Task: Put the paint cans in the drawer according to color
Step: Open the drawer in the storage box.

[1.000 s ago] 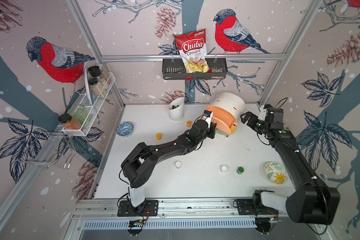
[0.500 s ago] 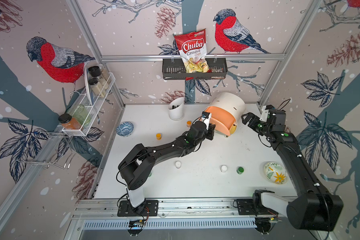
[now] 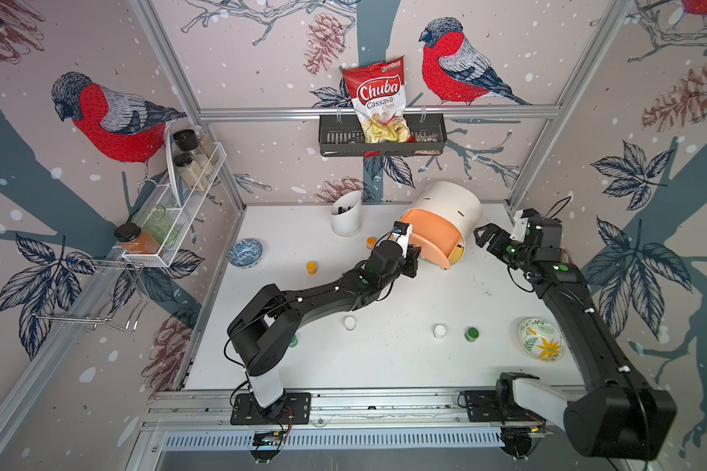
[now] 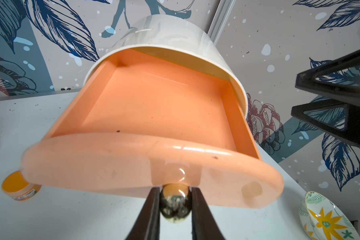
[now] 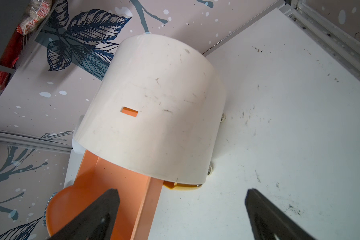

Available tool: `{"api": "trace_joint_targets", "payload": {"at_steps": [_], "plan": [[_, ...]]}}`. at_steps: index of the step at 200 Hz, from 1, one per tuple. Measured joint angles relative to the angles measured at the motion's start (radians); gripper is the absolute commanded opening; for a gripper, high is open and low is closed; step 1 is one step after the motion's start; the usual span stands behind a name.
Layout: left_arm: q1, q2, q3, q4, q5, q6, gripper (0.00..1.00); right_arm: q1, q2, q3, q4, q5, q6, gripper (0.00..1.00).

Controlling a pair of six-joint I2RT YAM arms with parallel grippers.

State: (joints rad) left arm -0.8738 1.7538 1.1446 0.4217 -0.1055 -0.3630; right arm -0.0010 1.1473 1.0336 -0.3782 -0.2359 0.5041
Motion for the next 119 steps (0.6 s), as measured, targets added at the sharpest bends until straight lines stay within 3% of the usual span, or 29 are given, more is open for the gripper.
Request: {"api": "trace_joint_targets", "payload": {"at_steps": [12, 45, 119], "plan": [[0.000, -0.001, -0.003, 0.001, 0.000, -0.002, 0.24, 0.001, -0.002, -0.001, 0.000, 0.001, 0.000, 1.00], [0.000, -0.001, -0.003, -0.002, -0.002, -0.006, 0.49, 0.010, -0.005, -0.001, -0.001, 0.004, 0.000, 1.00], [0.000, -0.036, 0.000, -0.023, -0.008, -0.003, 0.63, 0.036, -0.057, -0.030, -0.064, 0.032, -0.001, 1.00]]}}
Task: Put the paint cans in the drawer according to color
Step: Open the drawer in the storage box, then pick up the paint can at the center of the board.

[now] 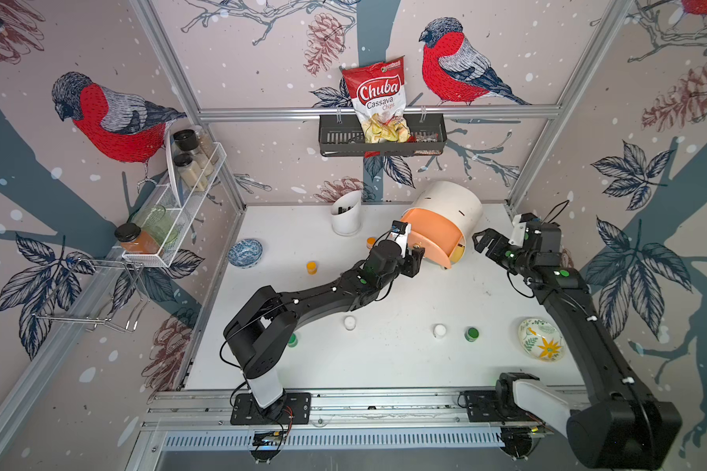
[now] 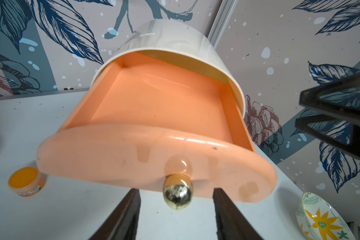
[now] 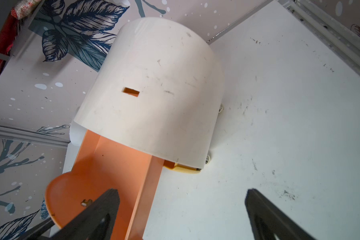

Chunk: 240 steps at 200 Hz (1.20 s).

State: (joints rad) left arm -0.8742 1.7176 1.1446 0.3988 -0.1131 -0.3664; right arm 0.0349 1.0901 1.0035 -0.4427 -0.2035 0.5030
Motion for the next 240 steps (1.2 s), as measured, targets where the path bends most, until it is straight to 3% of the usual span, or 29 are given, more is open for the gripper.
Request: {"api": "trace_joint_targets", "payload": {"at_steps": [56, 110, 156, 198, 240], "plan": [[0.000, -0.148, -0.064, -0.031, -0.003, 0.021, 0.66, 0.147, -0.098, -0.070, -0.141, 0.081, 0.002, 0.98], [-0.001, -0.355, -0.144, -0.146, -0.038, 0.044, 0.67, 0.491, -0.164, -0.168, -0.223, 0.214, 0.132, 0.91], [-0.001, -0.505, -0.228, -0.237, -0.087, 0.052, 0.70, 0.708, -0.142, -0.219, -0.252, 0.317, 0.261, 0.90], [-0.001, -0.570, -0.290, -0.287, -0.120, 0.051, 0.70, 0.808, -0.098, -0.261, -0.260, 0.352, 0.338, 0.90], [-0.001, -0.589, -0.336, -0.305, -0.124, 0.030, 0.70, 0.814, -0.039, -0.322, -0.246, 0.350, 0.360, 0.83]]}}
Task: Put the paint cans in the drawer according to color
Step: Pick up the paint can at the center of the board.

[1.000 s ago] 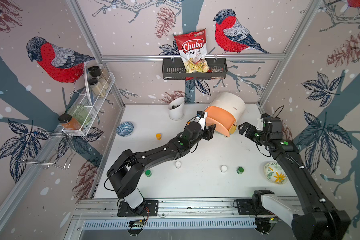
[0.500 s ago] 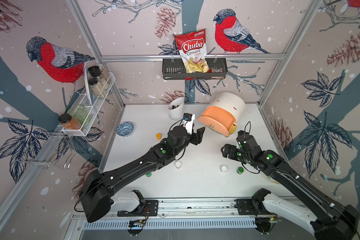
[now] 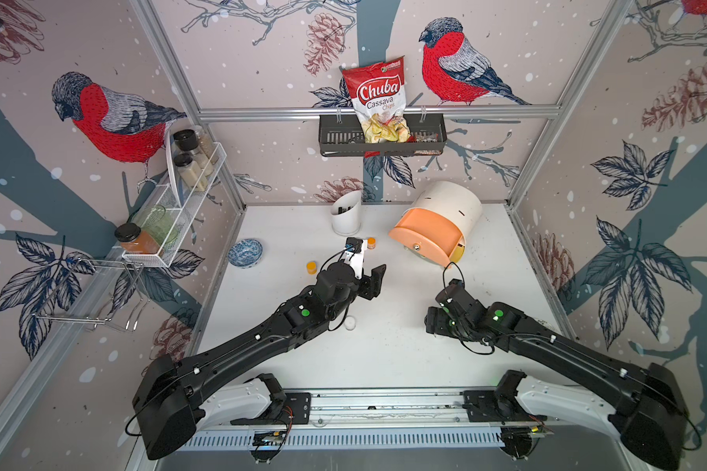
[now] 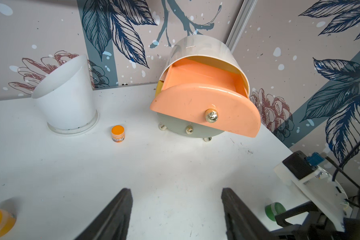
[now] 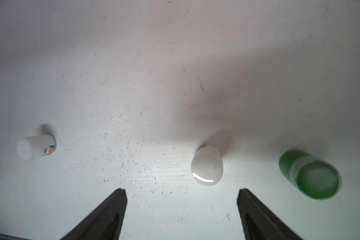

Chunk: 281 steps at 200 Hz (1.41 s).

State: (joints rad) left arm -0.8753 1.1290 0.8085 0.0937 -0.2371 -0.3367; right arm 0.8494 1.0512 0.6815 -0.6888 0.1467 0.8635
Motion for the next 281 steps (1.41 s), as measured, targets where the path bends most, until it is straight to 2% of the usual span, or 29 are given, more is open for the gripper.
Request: {"api": "trace_joint_targets", "payload": {"at_steps": [49, 148, 247, 268, 281], "plan": [[0.000, -0.001, -0.024, 0.000, 0.001, -0.018, 0.70, -0.048, 0.097, -0.038, 0.033, -0.032, -0.012, 0.68], [0.000, -0.001, -0.030, 0.000, 0.002, -0.030, 0.71, -0.098, 0.171, -0.060, 0.085, -0.103, -0.077, 0.56], [0.000, 0.021, -0.026, 0.008, 0.024, -0.030, 0.71, -0.129, 0.194, -0.057, 0.097, -0.118, -0.103, 0.43], [0.000, 0.021, -0.023, 0.009, 0.024, -0.029, 0.71, -0.129, 0.194, -0.045, 0.093, -0.118, -0.105, 0.38], [0.000, 0.021, -0.022, 0.009, 0.025, -0.029, 0.70, -0.129, 0.194, -0.035, 0.088, -0.118, -0.106, 0.31]]}}
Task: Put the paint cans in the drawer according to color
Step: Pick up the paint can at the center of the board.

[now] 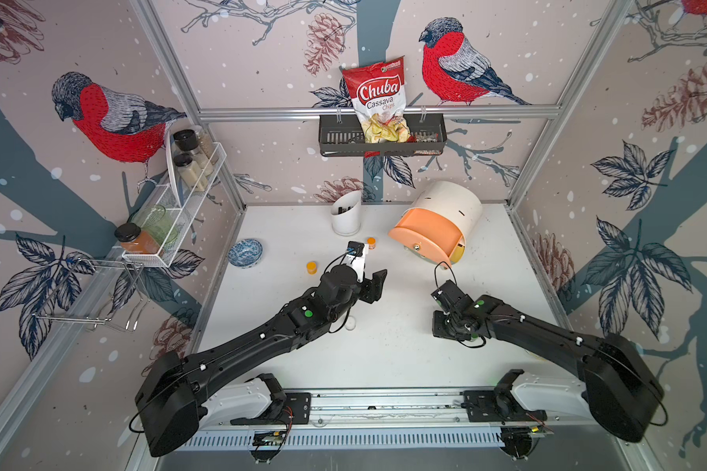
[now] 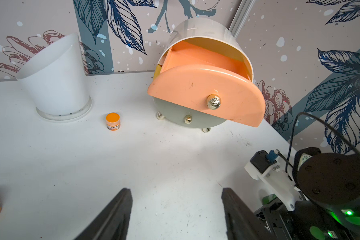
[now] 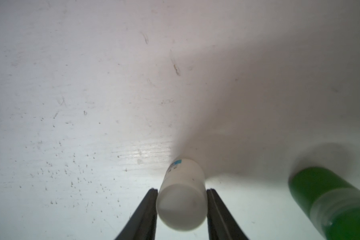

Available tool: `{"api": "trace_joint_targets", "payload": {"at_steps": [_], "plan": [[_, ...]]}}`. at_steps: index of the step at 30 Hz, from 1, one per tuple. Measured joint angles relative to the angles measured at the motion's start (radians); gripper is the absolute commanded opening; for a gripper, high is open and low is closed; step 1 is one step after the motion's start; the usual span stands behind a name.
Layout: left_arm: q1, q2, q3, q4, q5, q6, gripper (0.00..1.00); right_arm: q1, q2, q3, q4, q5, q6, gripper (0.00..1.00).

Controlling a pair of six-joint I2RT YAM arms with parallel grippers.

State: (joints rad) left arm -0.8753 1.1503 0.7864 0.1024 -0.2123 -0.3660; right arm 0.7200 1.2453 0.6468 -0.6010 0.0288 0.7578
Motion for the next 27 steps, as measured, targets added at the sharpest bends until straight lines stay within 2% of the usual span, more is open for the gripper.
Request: {"api": "trace_joint_targets", "payload": {"at_steps": [6, 19, 24, 27], "plan": [[0.000, 0.000, 0.000, 0.000, -0.001, 0.000, 0.70, 0.000, -0.005, 0.043, -0.021, 0.000, 0.000, 0.23], [0.000, -0.009, 0.000, 0.000, -0.005, 0.001, 0.70, 0.010, -0.037, 0.179, -0.165, 0.014, -0.022, 0.21], [0.000, -0.015, -0.002, 0.000, -0.009, 0.001, 0.70, 0.014, -0.074, 0.282, -0.251, 0.033, -0.026, 0.21], [0.000, -0.014, -0.002, 0.000, -0.009, 0.001, 0.70, 0.013, -0.074, 0.380, -0.306, 0.060, -0.029, 0.17]]}}
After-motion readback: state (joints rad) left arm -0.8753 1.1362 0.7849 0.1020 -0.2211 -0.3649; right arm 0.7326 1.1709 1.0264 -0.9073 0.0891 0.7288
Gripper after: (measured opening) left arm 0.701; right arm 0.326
